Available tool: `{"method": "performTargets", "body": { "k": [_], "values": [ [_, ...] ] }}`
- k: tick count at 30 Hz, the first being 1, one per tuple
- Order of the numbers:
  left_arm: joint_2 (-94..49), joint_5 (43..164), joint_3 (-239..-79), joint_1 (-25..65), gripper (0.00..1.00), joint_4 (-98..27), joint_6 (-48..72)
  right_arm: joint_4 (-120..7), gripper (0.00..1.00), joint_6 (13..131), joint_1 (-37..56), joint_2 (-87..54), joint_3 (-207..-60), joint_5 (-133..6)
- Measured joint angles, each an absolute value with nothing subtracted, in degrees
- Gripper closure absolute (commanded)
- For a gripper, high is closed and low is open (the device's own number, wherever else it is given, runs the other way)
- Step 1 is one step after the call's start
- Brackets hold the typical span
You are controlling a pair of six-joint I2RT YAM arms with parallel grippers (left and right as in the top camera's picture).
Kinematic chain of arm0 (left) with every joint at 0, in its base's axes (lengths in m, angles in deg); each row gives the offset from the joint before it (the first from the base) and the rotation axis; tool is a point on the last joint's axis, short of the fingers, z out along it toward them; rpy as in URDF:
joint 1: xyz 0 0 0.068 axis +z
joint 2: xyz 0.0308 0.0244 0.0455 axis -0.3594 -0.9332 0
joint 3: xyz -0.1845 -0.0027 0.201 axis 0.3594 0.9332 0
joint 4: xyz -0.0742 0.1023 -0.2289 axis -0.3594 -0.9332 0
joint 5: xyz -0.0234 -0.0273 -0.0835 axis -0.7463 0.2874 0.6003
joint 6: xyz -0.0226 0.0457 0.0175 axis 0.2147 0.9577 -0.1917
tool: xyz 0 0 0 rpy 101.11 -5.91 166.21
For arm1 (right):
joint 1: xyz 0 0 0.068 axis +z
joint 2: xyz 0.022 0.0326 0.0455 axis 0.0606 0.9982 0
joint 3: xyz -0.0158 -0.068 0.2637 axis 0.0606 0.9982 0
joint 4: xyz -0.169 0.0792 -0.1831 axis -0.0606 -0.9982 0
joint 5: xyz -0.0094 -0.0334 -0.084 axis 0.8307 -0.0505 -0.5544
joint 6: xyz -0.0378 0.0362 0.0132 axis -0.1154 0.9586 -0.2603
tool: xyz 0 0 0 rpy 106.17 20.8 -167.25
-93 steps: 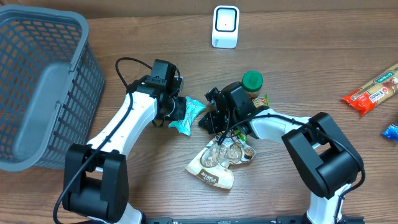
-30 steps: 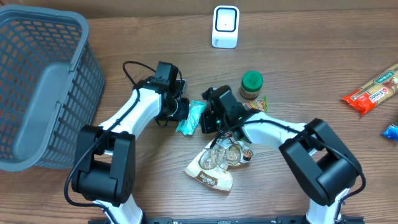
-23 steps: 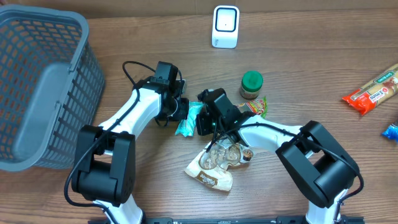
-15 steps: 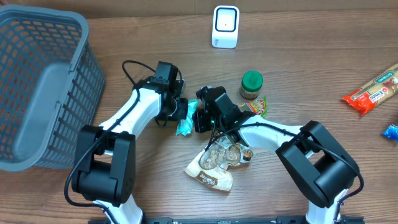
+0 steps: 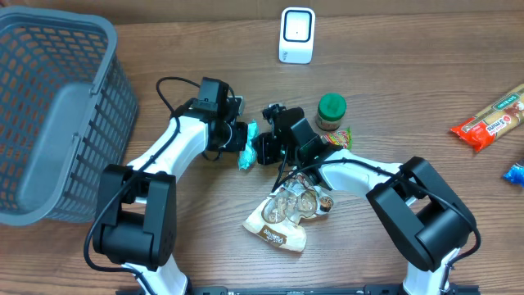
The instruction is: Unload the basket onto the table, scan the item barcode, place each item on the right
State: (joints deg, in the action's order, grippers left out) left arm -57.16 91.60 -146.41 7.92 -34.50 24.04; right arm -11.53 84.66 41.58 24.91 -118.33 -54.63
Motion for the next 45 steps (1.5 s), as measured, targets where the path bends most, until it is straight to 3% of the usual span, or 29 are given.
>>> {"method": "performTargets", "body": {
  "k": [11,12,14,19,22,24,34,45],
  "values": [
    [-58.49,98.46,-145.93,8.29,0.96,-29.02,24.59,-14.24,0.96,85.20,40.58,23.40,-118.33,-57.17],
    [-58.55,98.88,-145.89,8.11,0.93,-28.65,24.57,-14.86,0.96,85.20,40.58,23.01,-118.33,-57.82],
    [-58.55,98.35,-145.89,7.41,0.69,-27.97,24.31,-15.84,0.96,85.25,40.60,22.44,-118.33,-59.09],
    [-58.58,93.13,-145.89,6.76,0.63,-27.79,20.81,-15.84,0.96,85.33,40.60,22.22,-118.22,-61.28],
    [-58.58,92.43,-145.89,6.12,0.87,-27.86,19.24,-15.69,0.96,85.33,40.69,22.24,-118.22,-62.04],
    [-58.58,92.76,-145.91,5.36,0.96,-27.84,18.75,-15.32,0.96,85.36,41.17,22.24,-118.22,-63.02],
    [-58.58,93.15,-145.89,4.55,0.94,-30.59,17.84,-12.63,0.96,85.51,44.34,22.79,-118.33,-67.66],
    [-58.60,84.56,-148.97,5.58,0.96,-45.63,17.66,-11.08,0.96,86.69,46.74,24.91,-118.53,-62.98]
  ]
}}
